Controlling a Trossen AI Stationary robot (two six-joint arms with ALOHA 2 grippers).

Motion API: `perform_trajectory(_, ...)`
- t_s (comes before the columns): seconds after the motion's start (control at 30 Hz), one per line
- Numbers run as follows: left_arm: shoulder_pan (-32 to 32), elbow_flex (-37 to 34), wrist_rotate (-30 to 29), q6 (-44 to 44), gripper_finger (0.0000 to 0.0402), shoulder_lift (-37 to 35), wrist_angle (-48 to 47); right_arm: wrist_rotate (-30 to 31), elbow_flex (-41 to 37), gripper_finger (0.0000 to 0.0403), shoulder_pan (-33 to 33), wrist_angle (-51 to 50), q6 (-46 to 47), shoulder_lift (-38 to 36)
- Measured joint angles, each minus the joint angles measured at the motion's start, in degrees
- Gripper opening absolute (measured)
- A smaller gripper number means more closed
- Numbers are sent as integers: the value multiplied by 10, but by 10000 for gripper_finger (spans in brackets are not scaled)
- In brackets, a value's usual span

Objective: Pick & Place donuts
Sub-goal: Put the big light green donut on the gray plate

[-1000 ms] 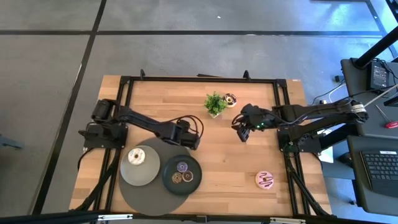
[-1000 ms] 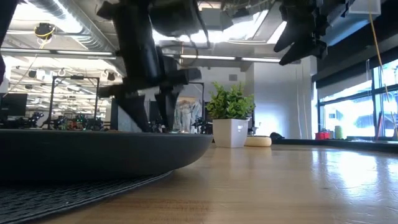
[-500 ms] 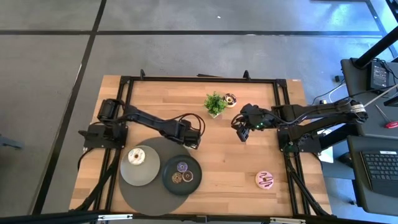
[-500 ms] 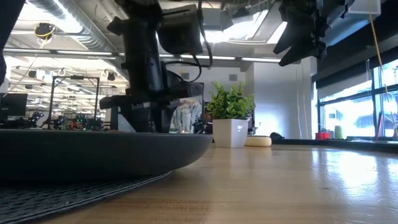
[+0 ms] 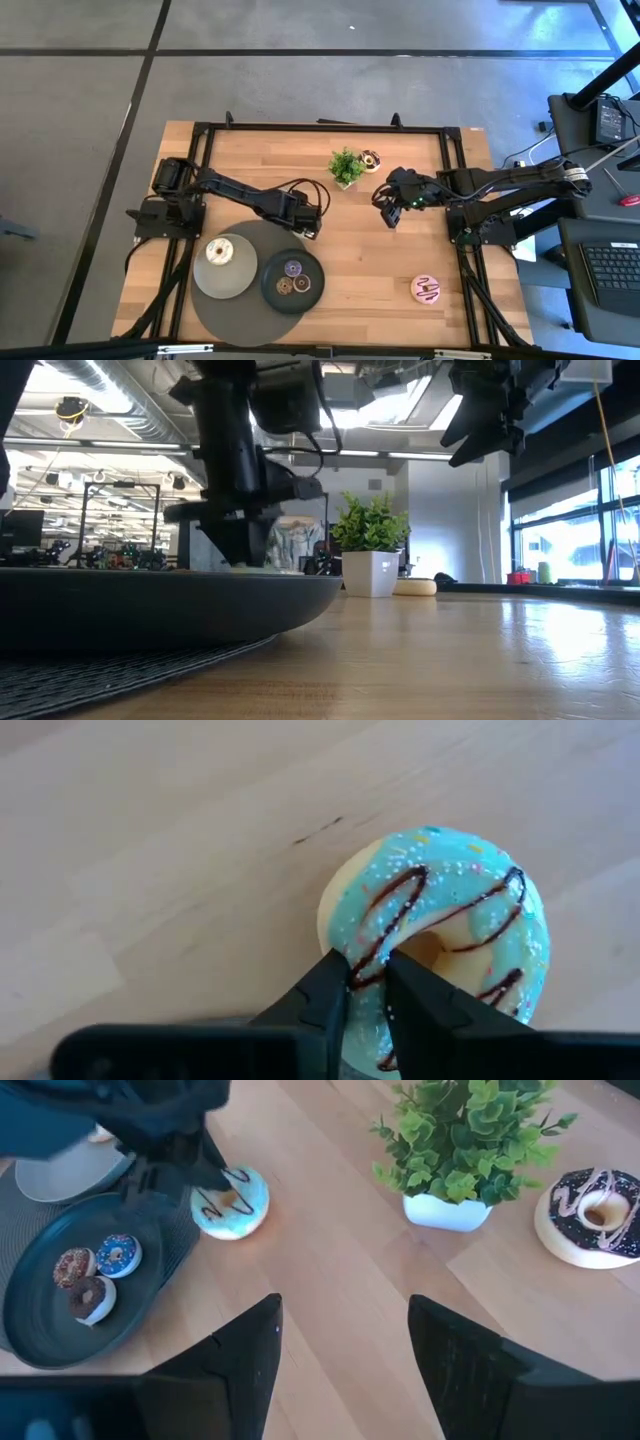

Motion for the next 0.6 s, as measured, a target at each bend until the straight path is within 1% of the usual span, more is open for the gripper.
perform_trajectory(0.1, 0, 0, -1, 6, 45, -33, -31, 0, 0, 218, 0, -1, -12, 0)
perform_trajectory(0.2, -11, 0, 0, 24, 41, -84, -69, 0, 0, 218, 0, -2, -14, 0)
perform_trajectory(0.33, -61, 0, 2, 14, 40, -154, -125, 3, 0, 218, 0, -3, -20, 0)
perform_trajectory(0.47, -138, 0, -9, -70, 37, -206, -169, 5, 0, 218, 0, -2, -27, 0)
perform_trajectory(0.6, -220, 0, -33, -194, 31, -224, -220, 25, 0, 218, 0, -2, -28, 0)
